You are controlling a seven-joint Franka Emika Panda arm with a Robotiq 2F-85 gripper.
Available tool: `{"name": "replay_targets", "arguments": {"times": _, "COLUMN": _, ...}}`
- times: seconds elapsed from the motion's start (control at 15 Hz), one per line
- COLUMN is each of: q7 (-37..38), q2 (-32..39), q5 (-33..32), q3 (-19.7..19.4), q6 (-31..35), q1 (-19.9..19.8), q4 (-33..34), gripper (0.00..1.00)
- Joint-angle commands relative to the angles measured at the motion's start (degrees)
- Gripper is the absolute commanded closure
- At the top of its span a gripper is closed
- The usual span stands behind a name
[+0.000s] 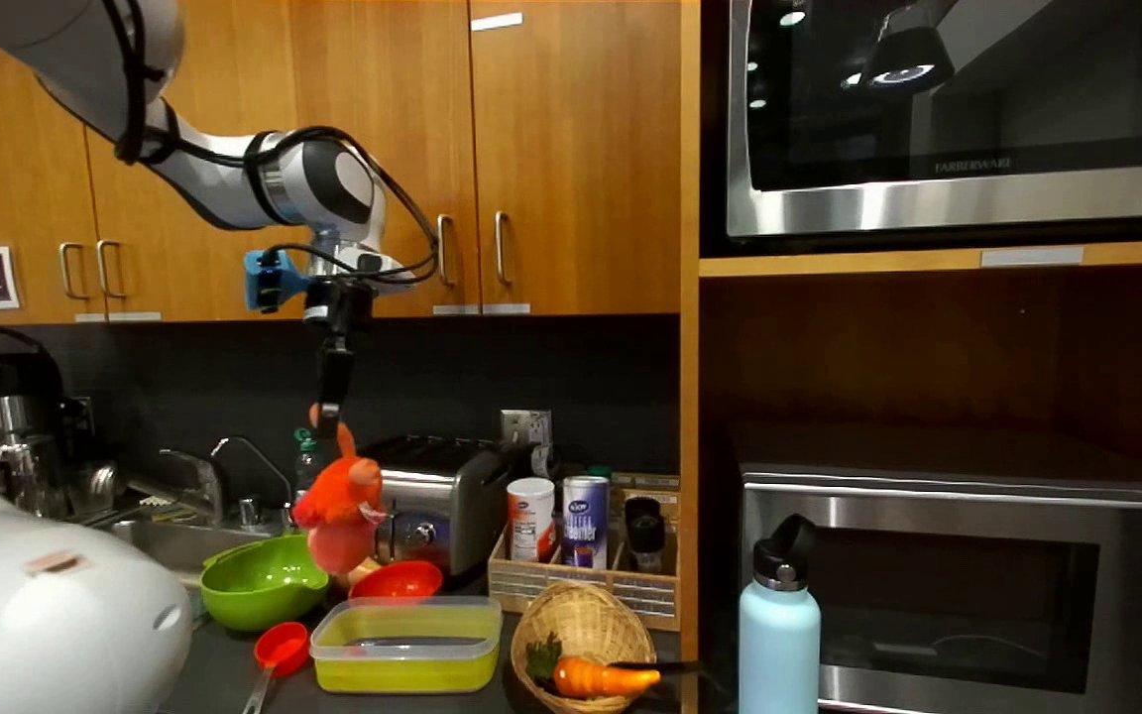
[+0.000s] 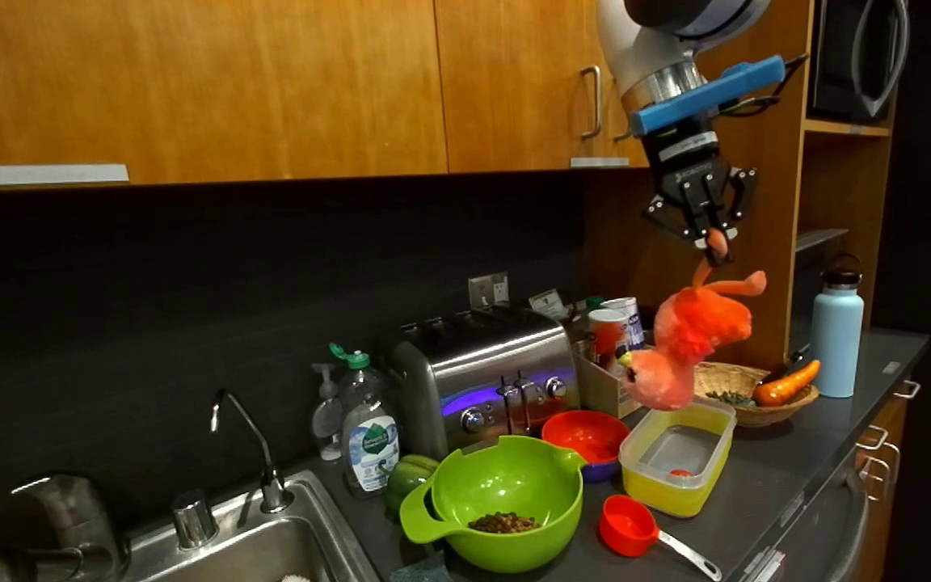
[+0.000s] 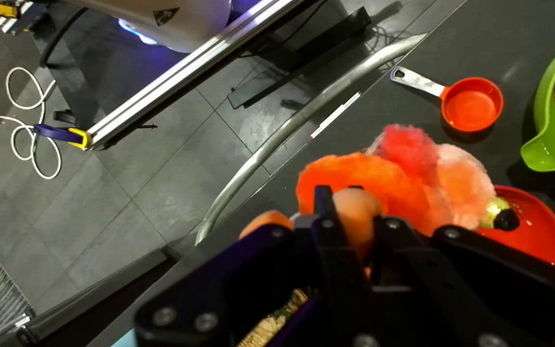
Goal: Put the orange doll in the yellow bowl
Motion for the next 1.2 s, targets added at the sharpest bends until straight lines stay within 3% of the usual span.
{"name": "replay_targets", "arguments": {"times": 0.0, "q7": 0.6, "q2": -3.3, "q5": -0.1, "q3": 0.5, "q6": 0.6, "q1": 0.1, "q4": -1.9, "gripper": 0.97}}
{"name": "replay_targets", "arguments": {"times": 0.53, "q7": -8.2, "q2": -0.6, "q5": -6.3, "q3": -4.0, "q6": 1.7, "q1": -3.0, "q4": -1.7, "gripper": 0.97}}
{"name": "replay_targets", "arguments": {"times": 1.13, "q7": -19.9, "q2": 5.9, "q5": -4.7, "q3": -6.8, "q6": 3.5, "q1": -4.0, "q4": 0.9, "gripper": 0.97}}
